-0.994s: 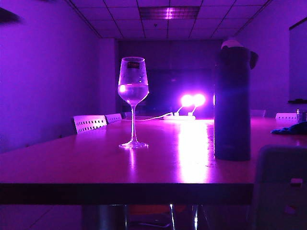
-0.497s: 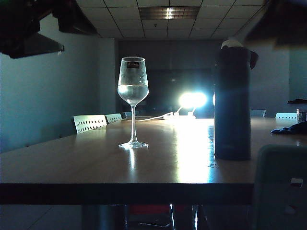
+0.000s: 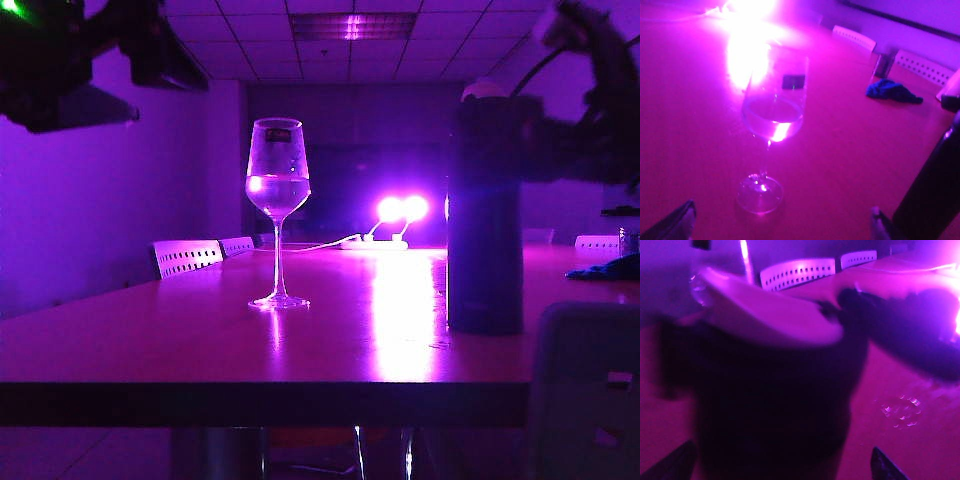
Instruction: Pick up the black thermos cup, pour some water from it into the stemmed glass, and then put the thermos cup back on the table.
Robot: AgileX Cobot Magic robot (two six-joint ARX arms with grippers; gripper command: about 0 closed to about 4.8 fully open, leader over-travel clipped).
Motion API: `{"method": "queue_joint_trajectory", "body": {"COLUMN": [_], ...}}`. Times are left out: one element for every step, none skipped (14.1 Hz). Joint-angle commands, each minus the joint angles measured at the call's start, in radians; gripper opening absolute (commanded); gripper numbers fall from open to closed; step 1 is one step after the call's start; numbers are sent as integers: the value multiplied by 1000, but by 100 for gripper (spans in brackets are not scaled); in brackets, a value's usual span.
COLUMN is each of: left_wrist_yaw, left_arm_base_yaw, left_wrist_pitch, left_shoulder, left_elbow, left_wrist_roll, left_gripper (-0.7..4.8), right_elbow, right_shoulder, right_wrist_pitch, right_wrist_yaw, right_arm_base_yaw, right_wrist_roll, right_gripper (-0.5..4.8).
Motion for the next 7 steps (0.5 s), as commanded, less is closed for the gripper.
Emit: {"method": "queue_joint_trajectory", "body": {"left_wrist_yaw": [-2, -2, -2, -2, -3, -2, -2], "left_arm_base_yaw": [0, 0, 0, 0, 0, 0, 0], "left_wrist_pitch": [-17, -21, -27, -32, -39, -40, -40], "left_shoulder": [-2, -2, -2, -2, -2, -2, -2], "left_elbow": [3, 3, 3, 3, 3, 3, 3], "left_wrist_roll": [6, 8, 8, 8, 8, 8, 8], "left_gripper": [479, 479, 479, 479, 479, 479, 479], "right_elbow": [4, 4, 4, 5, 10, 19, 34], "right_shoulder": [112, 144, 173, 197, 217, 230, 247], "right_wrist_pitch": [164, 205, 246, 288, 314, 315, 319], "right_wrist_yaw": [-6, -10, -10, -14, -24, -28, -28], "right_arm_base_yaw": [0, 1, 1, 1, 2, 7, 14], "right_wrist_roll": [51, 54, 81, 91, 97, 97, 96], "right_gripper": [479, 479, 479, 479, 479, 479, 479]}}
